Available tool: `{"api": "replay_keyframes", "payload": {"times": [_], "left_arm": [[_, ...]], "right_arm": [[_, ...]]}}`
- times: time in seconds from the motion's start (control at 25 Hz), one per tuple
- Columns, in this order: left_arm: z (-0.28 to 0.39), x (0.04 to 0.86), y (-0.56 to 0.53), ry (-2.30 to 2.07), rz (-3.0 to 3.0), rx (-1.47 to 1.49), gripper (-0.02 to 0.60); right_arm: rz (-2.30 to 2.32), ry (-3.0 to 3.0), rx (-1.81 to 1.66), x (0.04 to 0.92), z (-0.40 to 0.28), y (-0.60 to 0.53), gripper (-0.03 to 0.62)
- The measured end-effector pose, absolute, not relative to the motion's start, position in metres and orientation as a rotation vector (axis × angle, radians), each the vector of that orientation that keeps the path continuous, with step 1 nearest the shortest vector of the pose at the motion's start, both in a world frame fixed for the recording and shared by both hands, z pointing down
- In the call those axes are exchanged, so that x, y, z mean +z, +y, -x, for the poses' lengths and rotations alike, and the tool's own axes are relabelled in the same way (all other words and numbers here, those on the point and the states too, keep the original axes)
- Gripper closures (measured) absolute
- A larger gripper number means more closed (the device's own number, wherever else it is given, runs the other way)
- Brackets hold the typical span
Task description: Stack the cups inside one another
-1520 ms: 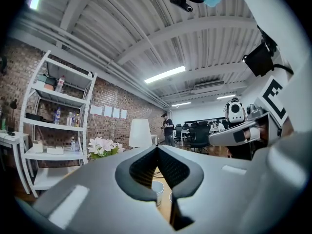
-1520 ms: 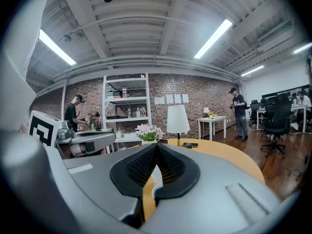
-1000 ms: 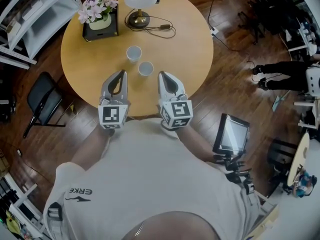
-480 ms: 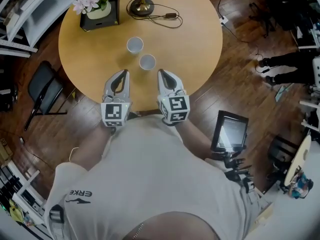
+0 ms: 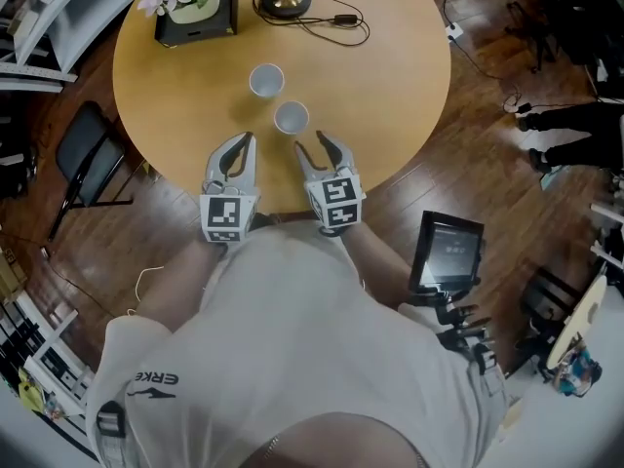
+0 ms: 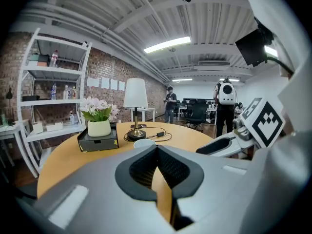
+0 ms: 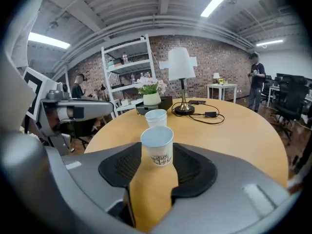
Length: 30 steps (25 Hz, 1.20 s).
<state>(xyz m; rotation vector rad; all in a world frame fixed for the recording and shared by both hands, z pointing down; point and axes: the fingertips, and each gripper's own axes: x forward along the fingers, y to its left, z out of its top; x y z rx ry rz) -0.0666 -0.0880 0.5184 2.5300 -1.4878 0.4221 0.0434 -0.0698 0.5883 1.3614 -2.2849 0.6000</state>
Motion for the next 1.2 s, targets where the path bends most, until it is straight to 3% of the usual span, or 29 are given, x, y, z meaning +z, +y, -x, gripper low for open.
{"api": "replay_keyframes", "payload": {"times": [0.08, 0.28, 0.6, 1.0, 1.2], "left_arm": [[0.07, 0.521, -0.089, -1.494, -2.52, 0.436, 0.58], [0.075, 0.524, -0.09, -1.507, -2.494, 0.464, 0.58], [0.082, 0.53, -0.096, -1.531, -2.459, 0.481, 0.58], [0.089, 0.53, -0.099, -1.563, -2.422, 0.494, 0.58], [0.092, 0.526, -0.094, -1.574, -2.411, 0.501, 0.58]], "right_arm": [[-1.305, -2.268, 0.616, 0.603, -0.038, -0.072, 0.318], [-1.21, -2.245, 0.657, 0.622, -0.026, -0.077, 0.215], [-1.14, -2.192, 0.657, 0.649, -0.014, -0.094, 0.132], [-1.097, -2.17, 0.622, 0.663, -0.005, -0.114, 0.133], [-1.128, -2.169, 0.593, 0.658, -0.005, -0.116, 0.235]]}}
